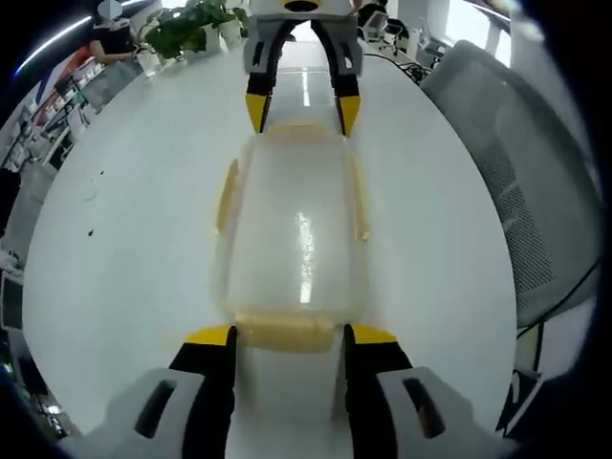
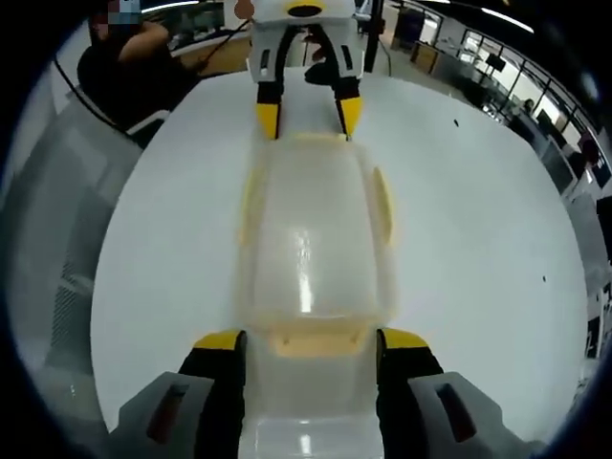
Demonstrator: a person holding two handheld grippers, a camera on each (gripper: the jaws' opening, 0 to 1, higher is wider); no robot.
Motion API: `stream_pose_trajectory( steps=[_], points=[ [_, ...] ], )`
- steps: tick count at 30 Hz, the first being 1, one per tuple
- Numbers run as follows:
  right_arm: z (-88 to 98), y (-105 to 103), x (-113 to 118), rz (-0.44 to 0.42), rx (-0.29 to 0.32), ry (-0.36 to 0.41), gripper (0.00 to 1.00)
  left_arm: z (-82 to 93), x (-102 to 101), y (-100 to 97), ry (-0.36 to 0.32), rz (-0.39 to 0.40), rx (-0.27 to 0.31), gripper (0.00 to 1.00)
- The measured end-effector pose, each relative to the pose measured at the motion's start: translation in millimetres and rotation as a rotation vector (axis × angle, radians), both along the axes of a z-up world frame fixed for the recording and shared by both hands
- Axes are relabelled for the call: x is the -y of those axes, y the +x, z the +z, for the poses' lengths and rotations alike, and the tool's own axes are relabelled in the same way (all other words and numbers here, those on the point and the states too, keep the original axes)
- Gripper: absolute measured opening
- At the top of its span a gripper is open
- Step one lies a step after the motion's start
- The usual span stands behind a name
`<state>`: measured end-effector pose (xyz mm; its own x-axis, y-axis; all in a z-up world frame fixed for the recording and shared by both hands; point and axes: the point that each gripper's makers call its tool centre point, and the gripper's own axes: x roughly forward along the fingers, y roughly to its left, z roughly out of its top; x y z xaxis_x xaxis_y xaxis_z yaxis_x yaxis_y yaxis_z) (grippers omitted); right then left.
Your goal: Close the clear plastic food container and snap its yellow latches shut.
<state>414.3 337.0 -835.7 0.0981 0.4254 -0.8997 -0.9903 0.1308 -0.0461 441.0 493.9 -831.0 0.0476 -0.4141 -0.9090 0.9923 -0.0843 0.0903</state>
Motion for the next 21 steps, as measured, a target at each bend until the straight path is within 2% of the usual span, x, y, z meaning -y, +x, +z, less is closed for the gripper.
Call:
stream_pose_trajectory(
  steps=[4,7,12,14,15,16,21],
  points=[
    [-0.8,-1.0,0.3,-0.003,-0.018,-0.002,0.49,-0.4,0.1,0.3,0.000,-0.004,-0.004,0.44],
    [-0.4,-1.0,-0.4,-0.001,-0.017,0.000,0.48,-0.1,0.8,-3.2,0.002,-0.011,-0.017,0.40],
    [-0.8,-2.4,-1.2,0.003,-0.021,-0.003,0.46,-0.2,-0.7,-2.8,0.004,-0.013,-0.017,0.40],
    [-1.1,-5.3,0.6,0.009,-0.037,-0.018,0.40,-0.4,-0.6,-3.4,0.007,-0.016,-0.015,0.39],
    [-2.1,-6.3,3.8,-0.026,-0.046,-0.034,0.40,-0.4,0.3,-4.9,0.012,-0.028,-0.010,0.39],
    [-2.4,-4.9,-0.1,0.005,-0.035,-0.020,0.40,0.0,0.7,-4.7,0.016,-0.026,-0.005,0.39],
    [-3.6,-6.4,0.0,0.002,-0.033,-0.026,0.40,-0.1,0.9,-4.6,0.025,-0.025,-0.012,0.39]
  ],
)
